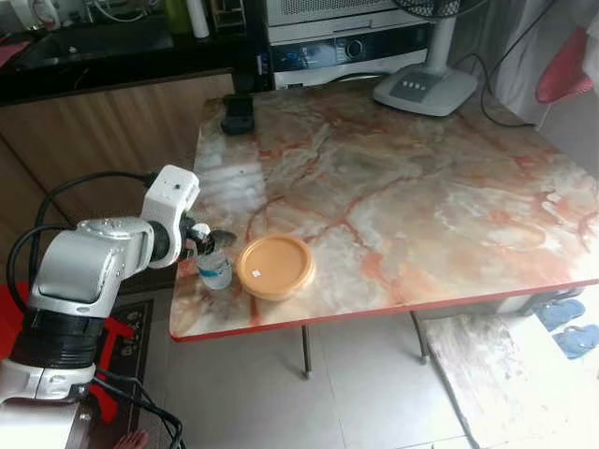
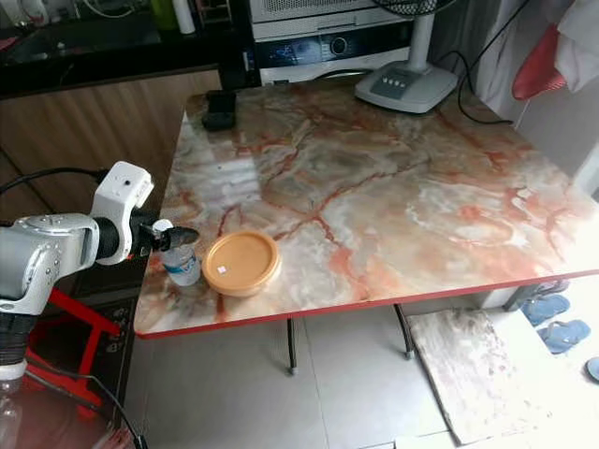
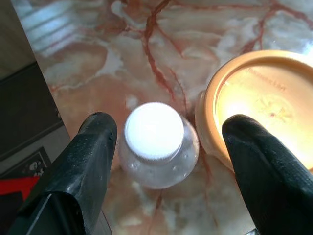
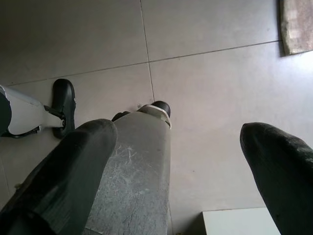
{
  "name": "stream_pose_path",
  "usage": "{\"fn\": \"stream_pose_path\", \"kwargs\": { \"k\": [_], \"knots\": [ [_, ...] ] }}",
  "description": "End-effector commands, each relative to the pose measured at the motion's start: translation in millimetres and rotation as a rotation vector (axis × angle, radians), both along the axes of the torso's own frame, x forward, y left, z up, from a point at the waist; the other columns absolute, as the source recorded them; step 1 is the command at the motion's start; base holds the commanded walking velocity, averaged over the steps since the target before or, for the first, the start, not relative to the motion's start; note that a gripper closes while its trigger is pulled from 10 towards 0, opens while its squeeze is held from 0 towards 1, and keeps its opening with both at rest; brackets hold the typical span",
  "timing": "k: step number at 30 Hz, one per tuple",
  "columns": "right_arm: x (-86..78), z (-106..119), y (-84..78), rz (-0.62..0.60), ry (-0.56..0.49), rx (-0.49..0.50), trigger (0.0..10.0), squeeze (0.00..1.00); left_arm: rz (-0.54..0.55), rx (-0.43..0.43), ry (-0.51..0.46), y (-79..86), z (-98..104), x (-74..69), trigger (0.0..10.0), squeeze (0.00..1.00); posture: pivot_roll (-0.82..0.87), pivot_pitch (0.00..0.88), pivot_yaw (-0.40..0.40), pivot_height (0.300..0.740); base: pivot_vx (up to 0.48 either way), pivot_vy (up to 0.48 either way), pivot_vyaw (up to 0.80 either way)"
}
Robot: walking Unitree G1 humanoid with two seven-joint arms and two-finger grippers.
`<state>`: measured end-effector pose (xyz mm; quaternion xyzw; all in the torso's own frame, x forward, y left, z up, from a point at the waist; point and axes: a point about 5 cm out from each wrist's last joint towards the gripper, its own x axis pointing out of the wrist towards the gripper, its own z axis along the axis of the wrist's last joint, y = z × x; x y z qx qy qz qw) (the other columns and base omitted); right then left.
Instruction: Restocking fridge
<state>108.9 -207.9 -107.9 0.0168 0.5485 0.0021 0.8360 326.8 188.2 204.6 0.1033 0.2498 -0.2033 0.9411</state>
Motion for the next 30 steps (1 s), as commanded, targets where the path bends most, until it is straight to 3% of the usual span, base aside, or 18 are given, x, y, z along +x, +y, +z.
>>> {"fn": "stream_pose_path", "kwargs": {
  "k": [1,3,5,6,11,12,13,15,16,17,19,20,30],
  "knots": [
    [-10.9,-4.0,5.8,0.025,0.047,0.014,10.0,0.0,0.046,0.032,-0.01,10.3,-0.5,0.8,10.0,0.0,0.16,0.017,0.051,0.74,0.0,0.0,0.0],
    [-11.0,-4.0,5.7,0.028,0.049,0.013,10.0,0.0,0.048,0.031,-0.012,10.6,-0.2,0.8,10.0,0.0,0.16,0.017,0.051,0.74,0.0,0.0,0.0],
    [-11.0,-4.0,5.7,0.026,0.048,0.015,10.0,0.0,0.05,0.03,-0.013,10.8,0.0,0.6,7.5,0.0,0.16,0.022,0.05,0.74,0.0,0.0,0.0],
    [-10.9,-4.0,5.7,0.026,0.048,0.015,10.0,0.0,0.052,0.031,-0.014,11.2,0.0,0.6,7.3,0.0,0.16,0.022,0.05,0.74,0.0,0.0,0.0],
    [-11.0,-3.9,5.7,0.026,0.048,0.017,10.0,0.0,0.074,0.034,-0.033,14.6,1.9,2.4,7.5,0.0,0.16,0.025,0.05,0.74,0.0,0.0,0.0],
    [-11.0,-4.0,5.7,0.026,0.048,0.017,10.0,0.0,0.074,0.033,-0.04,14.7,3.6,3.2,9.9,0.0,0.16,0.025,0.05,0.74,0.0,0.0,0.0],
    [-11.1,-4.0,5.7,0.026,0.049,0.017,10.0,0.0,0.073,0.032,-0.043,14.6,4.3,3.5,9.9,0.0,0.16,0.025,0.05,0.74,0.0,0.0,0.0],
    [-10.9,-3.9,5.7,0.028,0.049,0.017,10.0,0.0,0.073,0.031,-0.044,14.7,4.6,3.8,9.0,0.0,0.16,0.027,0.051,0.74,0.0,0.0,0.0],
    [-10.9,-3.9,5.7,0.026,0.049,0.017,10.0,0.0,0.076,0.031,-0.044,15.3,4.6,4.0,7.8,0.0,0.15,0.028,0.052,0.74,0.0,0.0,0.0],
    [-10.9,-3.9,5.7,0.023,0.048,0.018,10.0,0.0,0.077,0.032,-0.044,15.7,4.4,4.0,4.5,0.0,0.15,0.029,0.052,0.74,0.0,0.0,0.0],
    [-11.0,-4.0,5.5,0.022,0.048,0.017,10.0,0.0,0.078,0.031,-0.044,15.6,4.4,3.9,1.9,0.0,0.15,0.029,0.052,0.74,0.0,0.0,0.0],
    [-11.0,-3.9,5.4,0.022,0.048,0.016,10.0,0.0,0.078,0.03,-0.044,15.5,4.3,3.9,0.2,0.0,0.16,0.029,0.051,0.74,0.0,0.0,0.0],
    [-11.0,-3.9,5.3,0.026,0.048,0.016,10.0,0.0,0.074,0.029,-0.05,14.9,4.9,4.5,0.0,0.0,0.15,0.03,0.051,0.74,0.0,0.0,0.0]
  ]
}}
